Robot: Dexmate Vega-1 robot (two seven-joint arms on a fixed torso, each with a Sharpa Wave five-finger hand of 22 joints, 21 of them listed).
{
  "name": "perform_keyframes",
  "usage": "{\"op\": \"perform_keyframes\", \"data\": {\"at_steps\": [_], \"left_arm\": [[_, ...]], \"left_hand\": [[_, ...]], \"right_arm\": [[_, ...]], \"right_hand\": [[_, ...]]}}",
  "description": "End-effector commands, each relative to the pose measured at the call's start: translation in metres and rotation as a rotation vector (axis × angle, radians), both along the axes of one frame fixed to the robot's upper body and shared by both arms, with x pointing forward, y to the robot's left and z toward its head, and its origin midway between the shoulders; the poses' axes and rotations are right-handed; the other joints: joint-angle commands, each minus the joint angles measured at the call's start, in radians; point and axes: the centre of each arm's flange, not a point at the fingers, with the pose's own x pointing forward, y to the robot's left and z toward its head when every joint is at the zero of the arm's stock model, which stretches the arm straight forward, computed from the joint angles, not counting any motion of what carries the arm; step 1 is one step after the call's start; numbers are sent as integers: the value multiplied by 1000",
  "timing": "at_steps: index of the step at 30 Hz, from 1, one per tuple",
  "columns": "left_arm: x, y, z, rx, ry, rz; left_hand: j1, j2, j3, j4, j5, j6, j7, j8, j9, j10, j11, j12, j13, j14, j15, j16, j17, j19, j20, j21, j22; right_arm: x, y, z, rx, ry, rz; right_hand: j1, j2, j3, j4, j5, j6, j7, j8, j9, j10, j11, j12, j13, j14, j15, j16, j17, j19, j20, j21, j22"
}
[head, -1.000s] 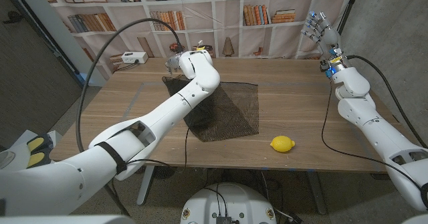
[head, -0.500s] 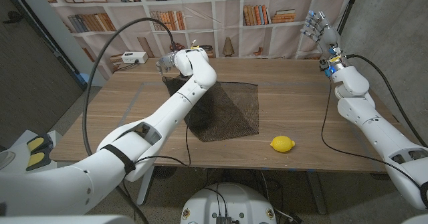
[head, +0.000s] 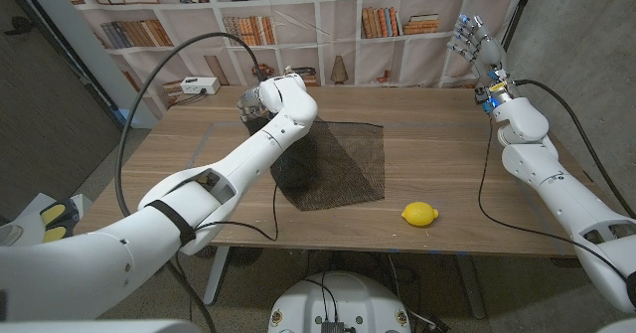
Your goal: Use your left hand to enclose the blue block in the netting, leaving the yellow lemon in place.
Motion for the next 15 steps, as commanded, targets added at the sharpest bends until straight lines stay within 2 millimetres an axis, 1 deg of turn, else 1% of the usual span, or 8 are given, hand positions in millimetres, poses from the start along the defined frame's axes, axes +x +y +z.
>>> {"op": "perform_keyframes", "data": {"at_steps": [1, 5, 10, 11, 13, 14, 15], "left_arm": [[18, -1, -18, -2, 93, -13], [23, -3, -24, 12, 111, -15], [28, -7, -31, 16, 122, -21], [28, -8, -33, 19, 118, -20], [29, -10, -35, 38, 110, -17], [30, -11, -35, 46, 105, -17], [30, -12, -36, 52, 87, -20]], "left_hand": [[6, -2, 4, -9, 7, 19, 0, 8, 1, 17, -2, 9, 0, 20, -4, 9, 0, 11, -4, -3, 2], [17, 5, 13, -18, 8, 42, 4, 14, 1, 37, -3, 13, -4, 44, -17, 14, -4, 18, -9, -7, 3], [34, 15, 26, -31, 7, 74, 0, 22, 1, 63, -8, 17, -10, 62, -24, 16, -7, 27, -13, -11, 3], [41, 17, 30, -37, 6, 86, -6, 24, 1, 76, -17, 19, -13, 69, -26, 16, -9, 30, -14, -12, 3], [65, 32, 49, -53, 4, 113, -1, 30, 1, 102, -19, 23, -20, 86, -36, 17, -12, 36, -15, -16, 3], [70, 34, 53, -58, 2, 126, 0, 33, 1, 107, -30, 22, -23, 97, -42, 19, -13, 40, -16, -17, 3], [92, 45, 70, -74, -2, 170, 1, 45, 2, 156, -44, 34, -29, 122, -56, 23, -15, 48, -25, -19, 4]], "right_arm": [[-3, 1, 0, 1, -2, -11], [-4, 1, 0, -3, -2, -14], [-6, 1, 0, -4, -2, -16], [-6, 1, 0, -5, -2, -17], [-7, 0, -1, -5, -1, -18], [-8, 0, -1, -6, -1, -19], [-8, 0, -1, -5, -2, -17]], "right_hand": [[0, 0, 4, -4, -5, 3, -3, 2, 4, 4, -1, 2, 4, 5, 0, 0, 3, 4, -8, 4, 2], [0, 0, 4, -4, -5, 3, -4, 2, 4, 5, 0, 2, 4, 7, 1, 0, 3, 4, -8, 4, 2], [-1, 0, 4, -5, -5, 3, -3, 2, 4, 4, -2, 1, 4, 6, 2, 0, 3, 4, -9, 4, 2], [-1, 0, 4, -5, -5, 3, -4, 2, 4, 4, -2, 1, 4, 6, 2, 0, 3, 4, -9, 4, 2], [-1, 0, 4, -5, -5, 3, -4, 2, 4, 4, -2, 1, 4, 6, 1, 0, 3, 4, -9, 4, 2], [-1, 0, 4, -5, -5, 3, -4, 2, 4, 4, -1, 1, 4, 6, 1, 0, 3, 4, -9, 4, 2], [-1, 0, 5, -5, -5, 3, -4, 2, 4, 3, -2, 1, 4, 7, 1, 0, 3, 4, -9, 4, 2]]}}
